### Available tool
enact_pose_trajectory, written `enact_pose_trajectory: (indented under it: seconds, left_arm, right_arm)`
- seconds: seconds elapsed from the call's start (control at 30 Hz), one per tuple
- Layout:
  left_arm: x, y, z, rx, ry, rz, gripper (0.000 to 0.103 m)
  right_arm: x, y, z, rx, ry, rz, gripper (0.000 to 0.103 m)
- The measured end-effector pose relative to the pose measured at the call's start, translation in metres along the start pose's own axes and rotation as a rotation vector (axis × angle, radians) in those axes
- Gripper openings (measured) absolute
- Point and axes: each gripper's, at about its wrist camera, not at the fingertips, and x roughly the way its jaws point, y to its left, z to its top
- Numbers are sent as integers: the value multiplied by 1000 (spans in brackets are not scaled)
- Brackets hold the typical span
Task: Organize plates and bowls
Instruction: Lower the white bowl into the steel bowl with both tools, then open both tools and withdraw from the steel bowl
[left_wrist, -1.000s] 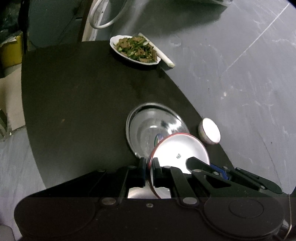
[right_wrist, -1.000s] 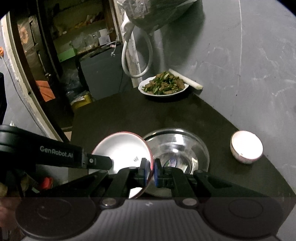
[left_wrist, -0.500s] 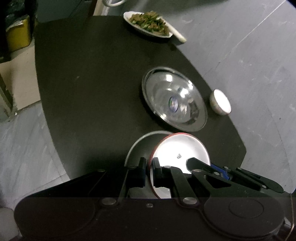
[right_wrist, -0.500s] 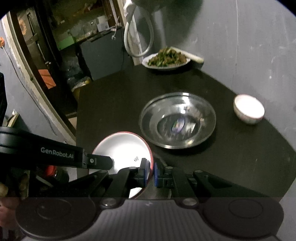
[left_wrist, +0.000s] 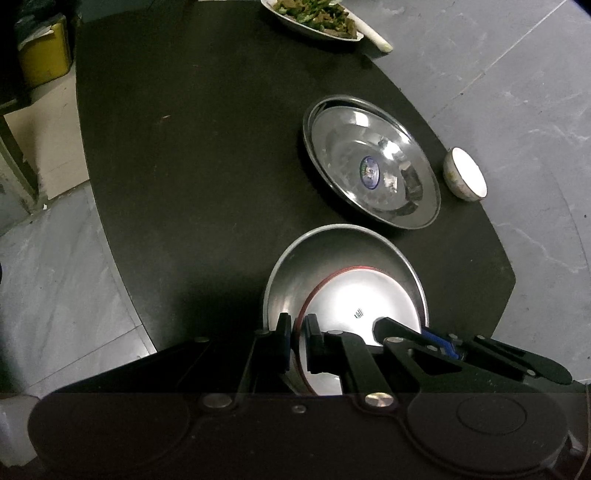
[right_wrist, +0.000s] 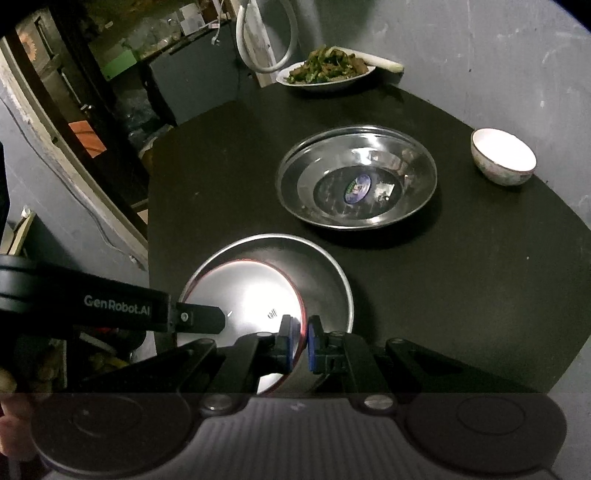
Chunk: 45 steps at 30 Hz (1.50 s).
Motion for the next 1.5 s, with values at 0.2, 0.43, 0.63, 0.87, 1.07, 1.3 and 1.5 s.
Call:
enact_pose_trajectory:
  seconds: [0.2, 0.43, 0.63, 0.87, 1.07, 1.3, 1.5]
  left_arm:
    - [2, -3, 3, 0, 3, 10, 7]
    - [-2, 3, 3, -15, -4, -12, 12]
    - [-7, 5, -1, -1, -25, -26, 19]
    - [-24, -1, -2, 20, -66, -26, 31]
    - [-44, -4, -2, 20, -116, -33, 57]
    - [-52, -14, 4, 55, -173, -14, 88]
    - [-51, -23, 11, 66, -193, -25, 102]
  right_arm:
    - [3, -1, 1, 1, 19, 5, 9]
    - [4, -2, 1, -3, 29, 22, 18]
    - [-2, -4, 3, -15, 11, 36, 26]
    - [-11, -10, 5, -15, -21, 54, 31]
    - [-31, -15, 7, -12, -79, 65, 57]
    - [-49, -33, 14, 25, -135, 55, 77]
    - [-59, -46, 20, 48, -169, 52, 91]
